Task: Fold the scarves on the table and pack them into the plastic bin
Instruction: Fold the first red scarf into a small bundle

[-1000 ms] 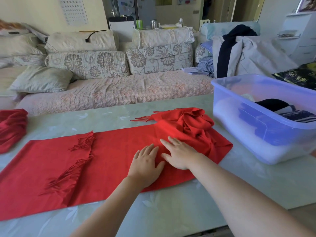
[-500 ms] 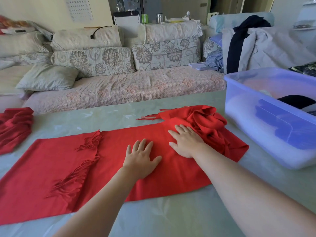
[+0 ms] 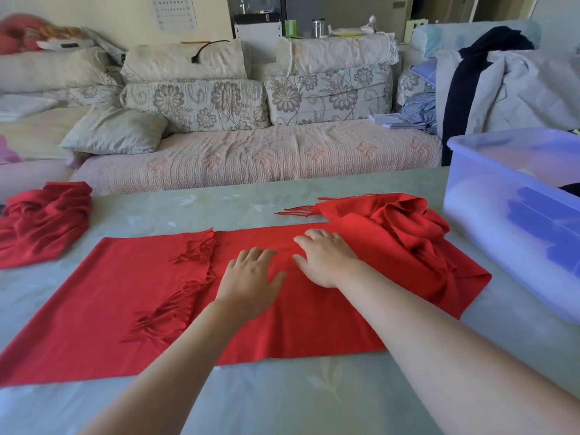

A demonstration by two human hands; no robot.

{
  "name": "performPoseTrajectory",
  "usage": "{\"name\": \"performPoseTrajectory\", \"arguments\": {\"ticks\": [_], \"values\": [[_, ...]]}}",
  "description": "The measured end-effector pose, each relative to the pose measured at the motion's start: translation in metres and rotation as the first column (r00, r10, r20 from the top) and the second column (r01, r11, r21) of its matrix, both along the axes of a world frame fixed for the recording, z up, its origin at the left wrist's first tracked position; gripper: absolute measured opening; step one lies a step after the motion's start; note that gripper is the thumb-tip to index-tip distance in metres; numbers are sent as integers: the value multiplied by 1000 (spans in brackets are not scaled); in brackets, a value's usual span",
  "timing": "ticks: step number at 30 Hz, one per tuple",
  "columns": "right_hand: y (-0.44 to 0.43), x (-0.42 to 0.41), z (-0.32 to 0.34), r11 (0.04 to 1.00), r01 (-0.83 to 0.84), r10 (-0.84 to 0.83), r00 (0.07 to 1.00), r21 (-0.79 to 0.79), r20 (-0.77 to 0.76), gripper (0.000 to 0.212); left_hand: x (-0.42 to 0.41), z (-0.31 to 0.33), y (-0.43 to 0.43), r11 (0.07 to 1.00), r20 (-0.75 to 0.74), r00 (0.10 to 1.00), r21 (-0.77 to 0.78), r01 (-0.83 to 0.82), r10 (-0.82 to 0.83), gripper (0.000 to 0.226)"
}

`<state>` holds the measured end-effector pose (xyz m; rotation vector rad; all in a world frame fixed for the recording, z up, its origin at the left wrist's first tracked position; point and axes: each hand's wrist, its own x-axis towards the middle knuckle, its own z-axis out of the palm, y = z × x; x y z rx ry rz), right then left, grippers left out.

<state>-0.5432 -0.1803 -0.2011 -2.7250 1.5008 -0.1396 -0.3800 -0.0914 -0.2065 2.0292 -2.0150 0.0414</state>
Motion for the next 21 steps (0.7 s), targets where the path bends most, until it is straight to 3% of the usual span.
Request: {"name": "performPoseTrajectory", "arguments": {"ticks": [4, 10, 21], "values": [[31, 57, 9, 989, -133, 125, 987, 71, 96, 53, 64, 14, 32, 996, -15, 996, 3, -84, 84, 46], [57, 143, 18, 959, -255, 241, 964, 126, 113, 50, 166, 20, 85, 959, -113, 953, 51, -278, 282, 44], [52, 351, 22, 911, -407, 410, 911, 74, -37, 47, 308, 9, 147, 844, -156, 840, 247, -475, 519, 48]]}}
